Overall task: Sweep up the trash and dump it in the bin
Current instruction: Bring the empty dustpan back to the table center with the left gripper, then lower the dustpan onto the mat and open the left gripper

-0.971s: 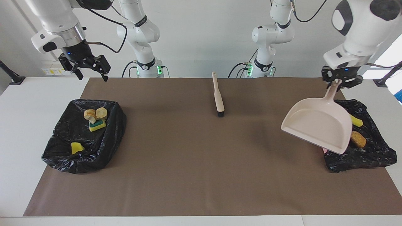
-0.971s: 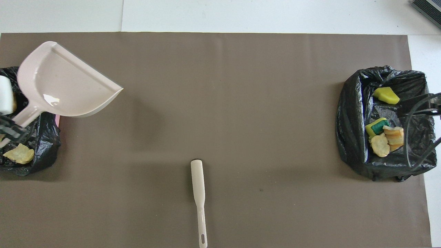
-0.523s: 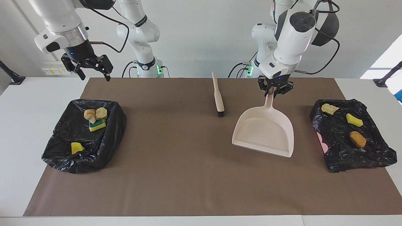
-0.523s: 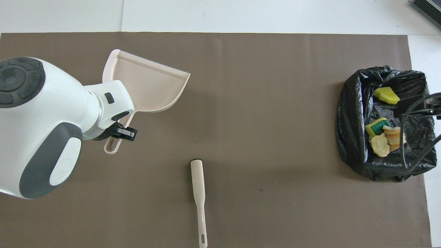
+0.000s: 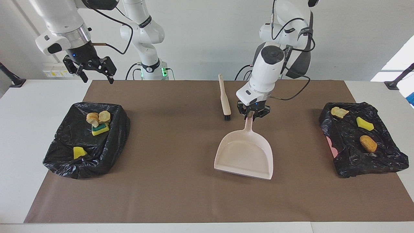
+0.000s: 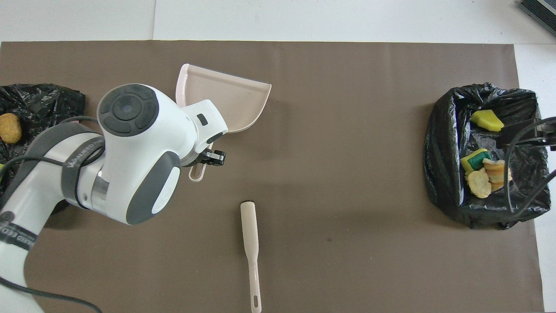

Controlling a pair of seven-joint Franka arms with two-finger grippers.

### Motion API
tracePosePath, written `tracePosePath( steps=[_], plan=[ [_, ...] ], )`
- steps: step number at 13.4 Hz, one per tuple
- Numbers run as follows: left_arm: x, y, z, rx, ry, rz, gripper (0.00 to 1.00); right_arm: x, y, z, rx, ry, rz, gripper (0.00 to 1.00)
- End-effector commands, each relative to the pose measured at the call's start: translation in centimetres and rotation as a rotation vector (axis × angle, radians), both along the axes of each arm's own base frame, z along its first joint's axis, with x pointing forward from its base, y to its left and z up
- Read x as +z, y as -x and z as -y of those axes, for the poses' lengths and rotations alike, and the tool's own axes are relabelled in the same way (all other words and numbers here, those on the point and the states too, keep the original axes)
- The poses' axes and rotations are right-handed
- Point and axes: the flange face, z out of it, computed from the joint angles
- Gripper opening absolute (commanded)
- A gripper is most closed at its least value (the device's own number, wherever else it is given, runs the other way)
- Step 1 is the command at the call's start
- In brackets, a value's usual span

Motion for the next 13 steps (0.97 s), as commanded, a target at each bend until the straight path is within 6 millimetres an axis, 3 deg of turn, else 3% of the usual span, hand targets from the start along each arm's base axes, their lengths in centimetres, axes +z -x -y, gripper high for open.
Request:
tracePosePath(
  steps=[1, 6, 13],
  plan=[
    [-1.8, 0.2, 2.5, -0.003, 0.023, 0.002, 0.00, 0.2, 0.5, -0.2, 0.003, -0.019, -0.007, 1.00],
    [-3.9, 1.4, 5.0, -0.018, 0.053, -0.014, 0.00, 0.2, 0.5, -0.2, 0.003, -0.019, -0.006, 1.00],
    [-5.9, 1.7, 5.2, 0.094, 0.058, -0.017, 0.00, 0.2, 0.5, -0.2, 0.003, -0.019, -0.006, 1.00]
  ],
)
